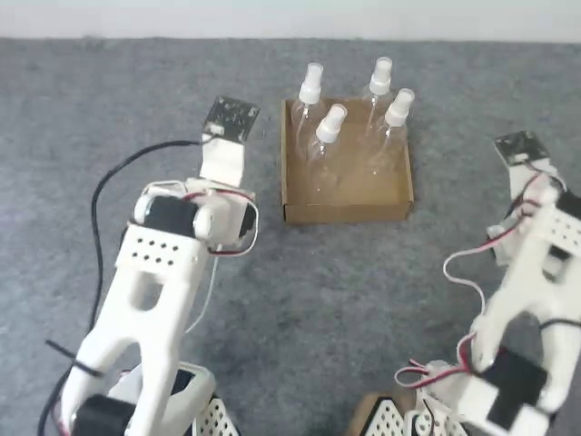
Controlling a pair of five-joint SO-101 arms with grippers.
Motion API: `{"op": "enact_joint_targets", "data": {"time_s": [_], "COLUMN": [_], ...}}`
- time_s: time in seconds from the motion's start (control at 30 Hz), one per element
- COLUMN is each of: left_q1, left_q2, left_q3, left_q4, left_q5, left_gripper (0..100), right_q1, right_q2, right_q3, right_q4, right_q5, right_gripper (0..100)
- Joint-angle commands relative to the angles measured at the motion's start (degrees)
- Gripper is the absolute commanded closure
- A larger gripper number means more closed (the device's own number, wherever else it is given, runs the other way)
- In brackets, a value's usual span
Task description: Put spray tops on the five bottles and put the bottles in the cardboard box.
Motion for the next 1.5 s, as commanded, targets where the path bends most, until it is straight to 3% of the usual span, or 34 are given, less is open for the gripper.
{"op": "enact_joint_targets", "data": {"time_s": [0.0,0.37,0.8,0.9,1.03,1.13,1.2,1.33,1.47], "left_q1": [-1.93,-4.04,-4.57,-6.24,-9.67,-11.78,-13.10,-16.26,-16.00], "left_q2": [-2.64,-2.64,-3.25,-5.01,-11.60,-16.88,-20.04,-25.76,-31.56], "left_q3": [3.47,6.55,5.85,2.95,-1.71,-5.14,-6.90,-8.31,-8.22], "left_q4": [-5.01,-8.35,-8.35,-8.00,-7.82,-7.21,-8.62,-14.59,-19.16], "left_q5": [0.44,-2.46,-2.20,-1.76,2.46,3.08,4.40,14.68,17.05], "left_gripper": [99,99,99,99,99,99,99,99,99], "right_q1": [-0.92,2.68,2.51,-0.22,-9.36,-20.62,-29.85,-49.01,-60.88], "right_q2": [9.45,30.20,29.76,22.99,9.36,-2.42,-10.42,-23.52,-32.57], "right_q3": [-12.31,-27.16,-31.74,-34.81,-32.97,-26.55,-18.99,-1.32,15.82], "right_q4": [4.79,8.13,7.78,13.49,15.69,13.49,9.01,-3.12,-17.01], "right_q5": [-0.88,-0.44,-0.88,-3.87,-12.04,-19.16,-23.38,-26.46,-28.66], "right_gripper": [69.5,70.1,99.8,99.5,99.3,99.3,99.3,99.3,99.3]}}
